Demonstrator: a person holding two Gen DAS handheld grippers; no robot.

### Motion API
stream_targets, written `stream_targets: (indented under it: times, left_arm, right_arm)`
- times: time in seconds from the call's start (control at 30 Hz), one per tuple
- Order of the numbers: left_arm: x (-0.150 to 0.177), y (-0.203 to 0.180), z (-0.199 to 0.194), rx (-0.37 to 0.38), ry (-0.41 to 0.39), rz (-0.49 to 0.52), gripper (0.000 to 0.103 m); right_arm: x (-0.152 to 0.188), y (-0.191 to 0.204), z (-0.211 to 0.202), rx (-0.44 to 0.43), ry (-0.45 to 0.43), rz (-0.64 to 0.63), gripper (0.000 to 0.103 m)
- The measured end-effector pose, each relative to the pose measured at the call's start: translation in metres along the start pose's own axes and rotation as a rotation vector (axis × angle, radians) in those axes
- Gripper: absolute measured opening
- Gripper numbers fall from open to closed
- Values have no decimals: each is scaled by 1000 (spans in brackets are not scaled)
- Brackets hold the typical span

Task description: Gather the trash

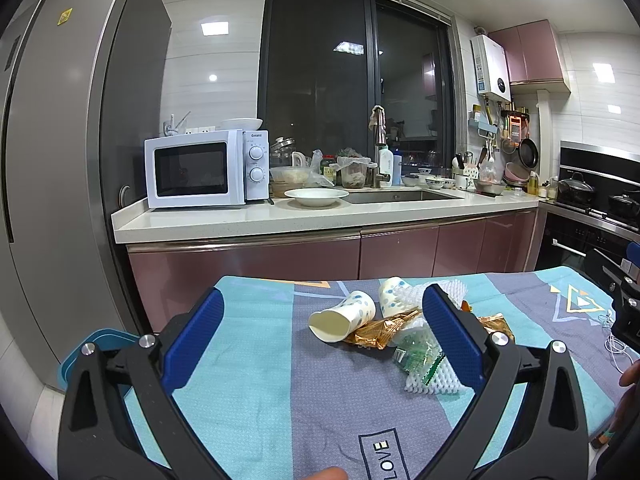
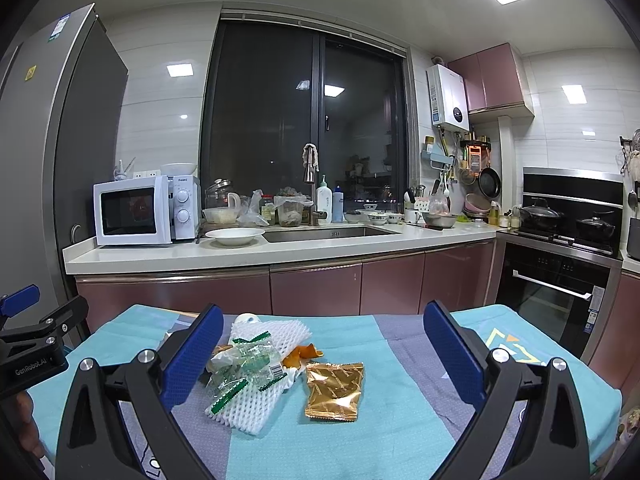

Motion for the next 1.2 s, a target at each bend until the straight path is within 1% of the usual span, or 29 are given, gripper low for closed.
stream_targets:
  times: [0.23,0.47,0.53,0.67,0.83,0.87,0.9,0.97,1.03,1.2]
  left_arm:
    - [1,-1,2,-2,4,3,98]
    - [8,-8,17,45,63,19,98]
    - [10,-10,27,64,104,15,98]
    - [18,-15,46,90,181,11,98]
    - [31,-25,79,120,295,18,98]
    - [33,-26,86,129,316,16,98]
    - [36,-27,94,140,341,11,98]
    - [39,-27,103,142,356,10,98]
    - [38,-26,116,137,367,16,98]
    - [32,-18,145,131,409,13,98]
  right_arm:
    - [1,1,2,-2,7,-2,97]
    - [7,1,19,-33,67,-6,97]
    - [12,2,27,-44,93,-9,97]
    - [23,3,52,-87,185,-18,97]
    - [37,5,73,-127,263,-16,97]
    - [42,4,84,-147,300,-13,97]
    - [44,4,85,-150,308,-12,97]
    - [51,2,99,-163,352,-14,97]
    - [53,0,103,-166,370,-17,97]
    - [56,1,125,-204,418,-15,97]
Point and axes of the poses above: each gripper's, at about its wrist camera, not at the fingertips, and z roughly the way its jaws point, y to its left, x to its underside, the point moved 1 cm from there along z, roughly the way its jaws point, and after that the axes turned 4 degrees about -z, right-handed, at the moved point
